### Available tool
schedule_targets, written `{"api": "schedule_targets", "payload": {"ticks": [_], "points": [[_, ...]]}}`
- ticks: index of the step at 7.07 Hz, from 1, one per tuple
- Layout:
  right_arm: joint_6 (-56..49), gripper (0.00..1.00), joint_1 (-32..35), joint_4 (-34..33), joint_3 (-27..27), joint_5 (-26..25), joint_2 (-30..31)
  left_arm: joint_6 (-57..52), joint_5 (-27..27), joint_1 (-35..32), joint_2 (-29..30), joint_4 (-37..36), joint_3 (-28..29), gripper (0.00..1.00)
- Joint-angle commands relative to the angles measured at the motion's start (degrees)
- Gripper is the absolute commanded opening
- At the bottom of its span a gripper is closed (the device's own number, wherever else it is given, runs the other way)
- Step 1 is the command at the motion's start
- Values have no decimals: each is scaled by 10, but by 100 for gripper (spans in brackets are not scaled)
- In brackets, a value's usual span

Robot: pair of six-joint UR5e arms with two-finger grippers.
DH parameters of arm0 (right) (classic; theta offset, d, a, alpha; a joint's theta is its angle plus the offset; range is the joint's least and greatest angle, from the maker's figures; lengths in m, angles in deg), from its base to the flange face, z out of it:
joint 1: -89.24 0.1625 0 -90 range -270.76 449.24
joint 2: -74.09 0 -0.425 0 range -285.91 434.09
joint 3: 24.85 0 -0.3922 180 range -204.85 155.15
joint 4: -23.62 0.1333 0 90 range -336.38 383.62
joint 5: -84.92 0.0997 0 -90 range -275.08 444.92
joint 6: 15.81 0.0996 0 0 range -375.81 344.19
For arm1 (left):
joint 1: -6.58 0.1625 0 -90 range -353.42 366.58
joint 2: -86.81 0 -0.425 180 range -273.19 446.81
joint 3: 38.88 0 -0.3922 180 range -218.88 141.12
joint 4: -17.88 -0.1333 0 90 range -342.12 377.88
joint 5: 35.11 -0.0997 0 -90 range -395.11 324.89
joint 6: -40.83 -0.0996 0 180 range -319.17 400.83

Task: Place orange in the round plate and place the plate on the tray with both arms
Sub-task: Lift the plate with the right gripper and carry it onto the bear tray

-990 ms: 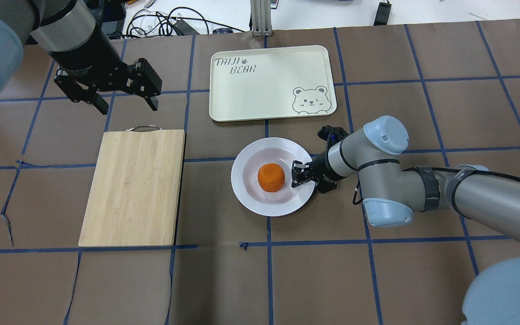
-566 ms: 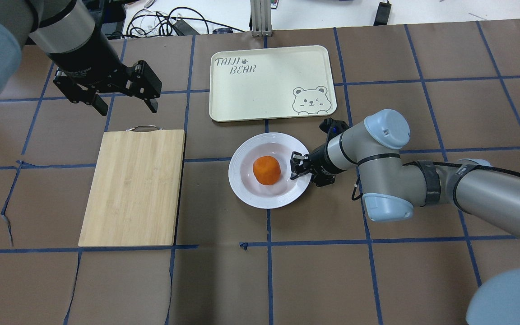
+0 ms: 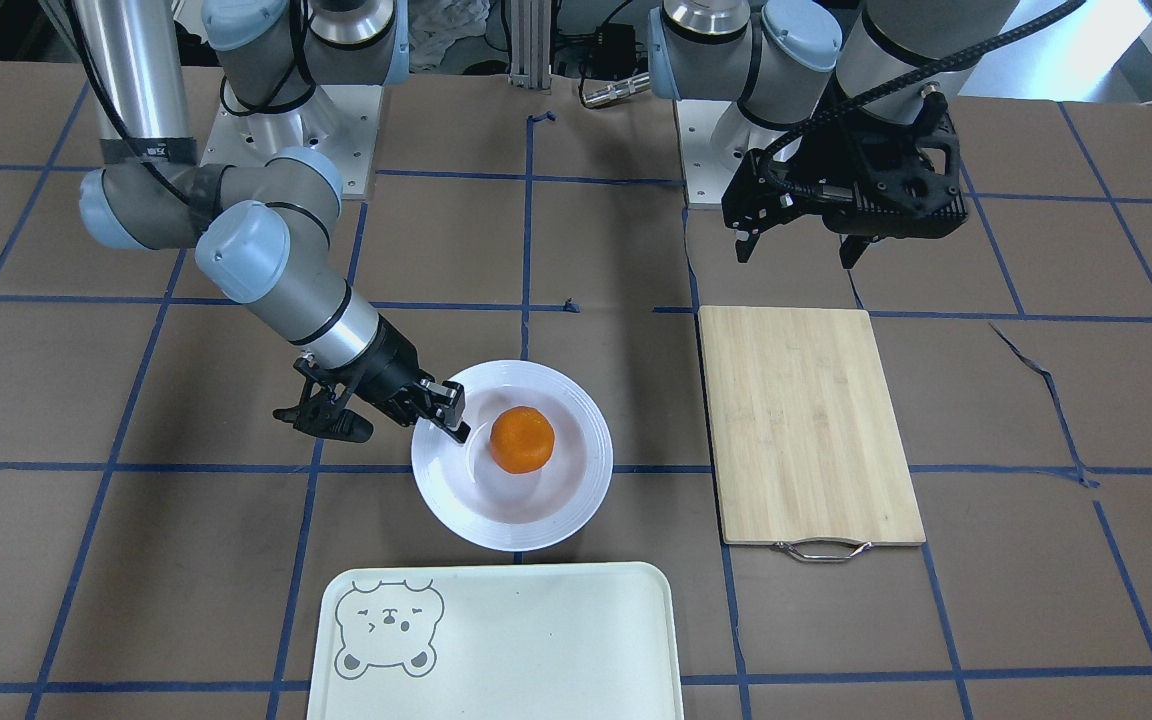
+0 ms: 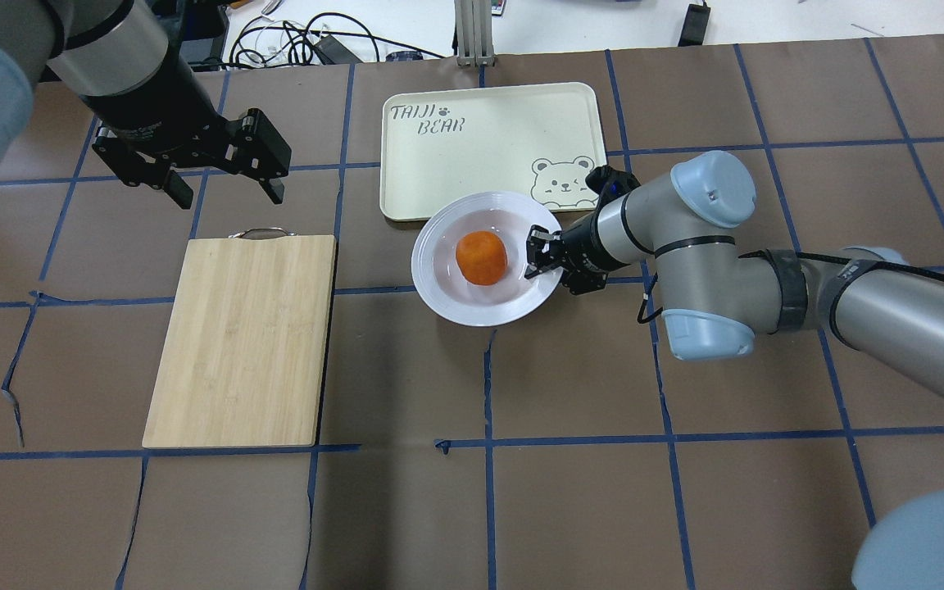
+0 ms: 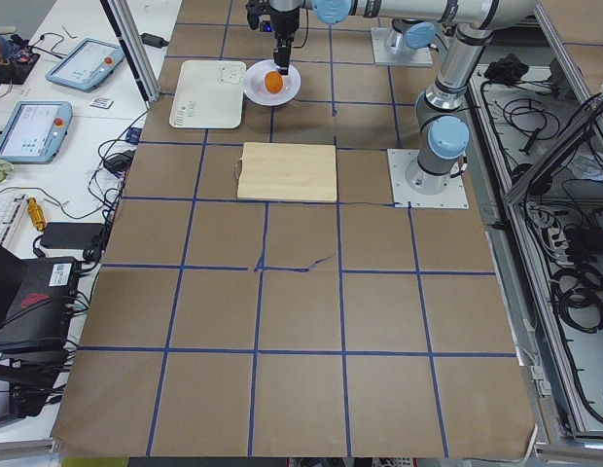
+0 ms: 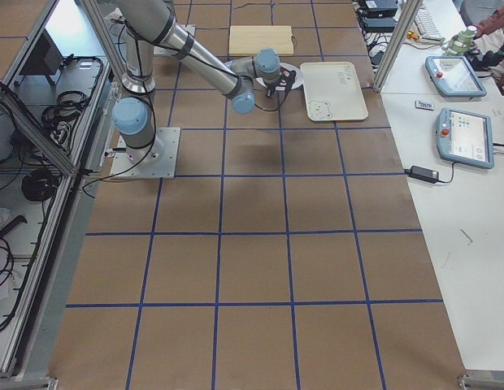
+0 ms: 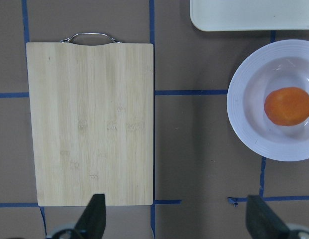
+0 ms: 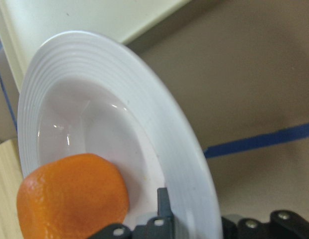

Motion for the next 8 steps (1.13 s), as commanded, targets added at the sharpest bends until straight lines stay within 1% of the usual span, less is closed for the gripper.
{"api": "schedule_targets", "payload": {"ticks": [1, 2, 3, 4, 5, 7, 8], "points": [[5, 0, -7, 37, 118, 13, -38, -1, 1, 1, 0, 0, 0, 100], [6, 0, -8, 83, 218, 24, -81, 0, 1, 1, 0, 0, 0, 100], [3, 0, -8, 109, 305, 27, -146, 0, 1, 1, 0, 0, 0, 100], [3, 0, -8, 110, 372, 27, -205, 0, 1, 1, 0, 0, 0, 100], [-4, 0, -13, 111, 402, 20, -231, 0, 0, 1, 0, 0, 0, 100], [1, 0, -19, 112, 429, 16, -276, -1, 1, 1, 0, 0, 0, 100], [4, 0, -26, 112, 427, 16, -278, 0, 1, 2, 0, -1, 0, 100]]}}
